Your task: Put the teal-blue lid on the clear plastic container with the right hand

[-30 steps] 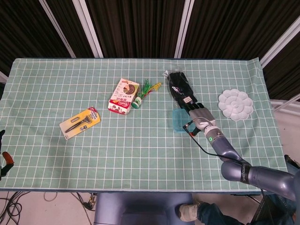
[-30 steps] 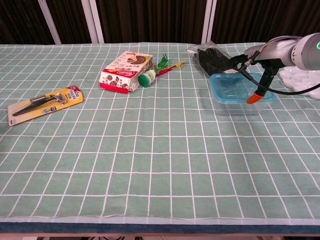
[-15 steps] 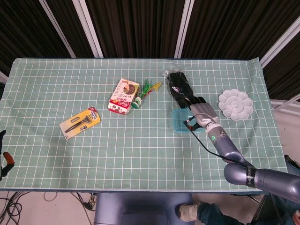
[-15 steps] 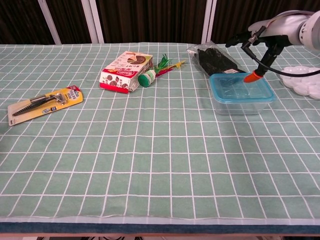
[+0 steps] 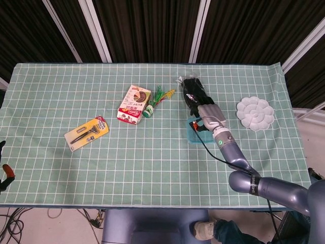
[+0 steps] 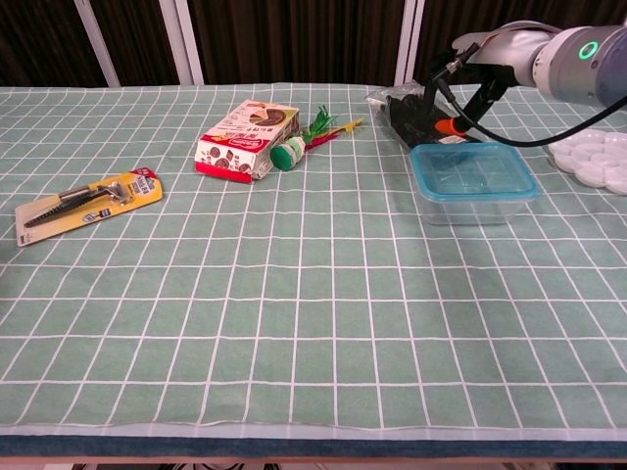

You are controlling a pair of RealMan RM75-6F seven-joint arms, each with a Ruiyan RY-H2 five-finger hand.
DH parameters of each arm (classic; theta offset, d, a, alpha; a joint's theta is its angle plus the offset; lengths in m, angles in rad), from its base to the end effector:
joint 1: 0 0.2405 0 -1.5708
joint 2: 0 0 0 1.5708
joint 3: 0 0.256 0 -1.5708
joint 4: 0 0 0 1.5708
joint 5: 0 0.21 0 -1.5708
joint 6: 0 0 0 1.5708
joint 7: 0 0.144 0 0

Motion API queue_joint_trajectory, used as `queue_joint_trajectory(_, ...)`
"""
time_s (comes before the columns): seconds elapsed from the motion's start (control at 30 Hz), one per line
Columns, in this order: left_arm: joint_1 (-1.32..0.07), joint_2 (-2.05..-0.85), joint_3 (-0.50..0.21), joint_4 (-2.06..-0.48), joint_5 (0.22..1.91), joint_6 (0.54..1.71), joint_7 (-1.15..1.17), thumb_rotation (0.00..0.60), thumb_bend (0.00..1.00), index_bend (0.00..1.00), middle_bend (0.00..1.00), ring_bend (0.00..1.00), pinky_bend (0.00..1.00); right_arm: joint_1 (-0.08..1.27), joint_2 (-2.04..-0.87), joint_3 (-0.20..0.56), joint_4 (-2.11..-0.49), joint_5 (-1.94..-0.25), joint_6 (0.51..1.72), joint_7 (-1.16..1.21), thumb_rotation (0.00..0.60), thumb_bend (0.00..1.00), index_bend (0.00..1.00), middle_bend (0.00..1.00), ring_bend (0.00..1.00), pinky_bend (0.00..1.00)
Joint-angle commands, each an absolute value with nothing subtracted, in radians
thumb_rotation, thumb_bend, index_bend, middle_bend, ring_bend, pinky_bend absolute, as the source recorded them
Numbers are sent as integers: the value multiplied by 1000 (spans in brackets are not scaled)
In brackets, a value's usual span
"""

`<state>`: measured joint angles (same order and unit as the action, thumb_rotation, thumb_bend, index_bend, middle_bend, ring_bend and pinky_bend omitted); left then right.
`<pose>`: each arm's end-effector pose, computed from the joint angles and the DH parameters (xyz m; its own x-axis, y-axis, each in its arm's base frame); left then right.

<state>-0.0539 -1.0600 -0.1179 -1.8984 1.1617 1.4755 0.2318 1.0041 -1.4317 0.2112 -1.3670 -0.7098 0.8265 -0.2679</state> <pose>-0.3029 0.1742 0.1710 0.3571 0.0415 0.9331 0.8837 0.3087 -0.3519 -0.1234 -0.4308 0.0340 0.3556 -0.2854 0.8900 -0.9296 -0.2067 0.3052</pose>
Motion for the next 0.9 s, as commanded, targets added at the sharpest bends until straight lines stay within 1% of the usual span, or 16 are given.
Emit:
queue_joint_trajectory(0.03, -55, -1058, -119, -1899, 1157, 1472, 229, 600, 771, 50, 0, 0, 0, 1011, -1458, 220, -1332, -712, 814, -263, 600, 445, 432, 36, 0, 0)
queue_joint_trajectory(0.43, -61, -1054, -124, -1897, 1137, 1462, 228, 600, 771, 50, 0, 0, 0, 1017, -1518, 225, -1252, -721, 788, -273, 600, 454, 516, 36, 0, 0)
queue_joint_trajectory(0.9, -63, -1054, -126, -1896, 1124, 1465, 231, 600, 771, 50, 0, 0, 0, 1014, -1576, 225, -1156, -718, 757, -284, 600, 454, 560, 36, 0, 0)
